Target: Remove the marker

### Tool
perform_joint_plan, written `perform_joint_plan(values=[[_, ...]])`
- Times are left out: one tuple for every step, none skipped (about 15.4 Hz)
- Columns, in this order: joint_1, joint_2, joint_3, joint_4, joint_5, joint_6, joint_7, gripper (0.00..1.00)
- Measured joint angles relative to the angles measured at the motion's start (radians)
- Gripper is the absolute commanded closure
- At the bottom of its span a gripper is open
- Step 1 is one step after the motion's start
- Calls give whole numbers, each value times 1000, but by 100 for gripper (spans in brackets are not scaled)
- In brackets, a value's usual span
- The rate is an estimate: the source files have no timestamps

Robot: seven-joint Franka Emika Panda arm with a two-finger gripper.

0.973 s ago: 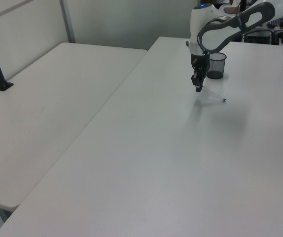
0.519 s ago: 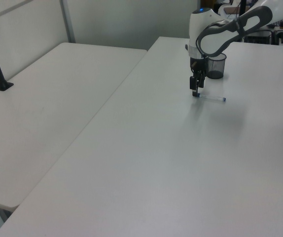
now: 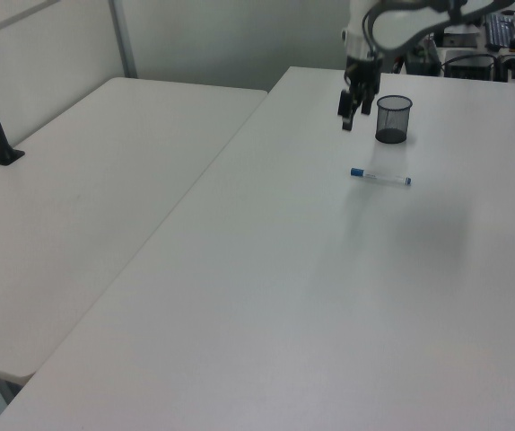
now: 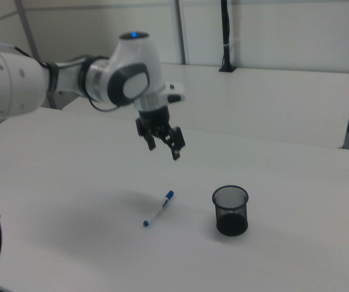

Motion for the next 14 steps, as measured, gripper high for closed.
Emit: perform_joint_plan(values=[[0,-40,0,15,0,-53,6,0],[0,-78,0,25,0,-105,9,0],[0,-117,0,30,0,-154,10,0],[0,-152,0,31,0,-194,11,0],[0,-184,0,31,0,-231,11,0],[1,-213,0,31,0,-265,11,0],[4,-238,0,30,0,-288,11,0],[11,-258,0,30,0,-303,11,0],[19,-275,-1,28,0,-320,14,0],[31,-288,-5,27,0,-338,16,0],[44,-296,-13,27,0,-354,18,0],[57,-302,-21,26,0,-360,18,0],[68,-304,-29,26,0,-360,18,0],[76,-304,-34,25,0,-360,18,0]])
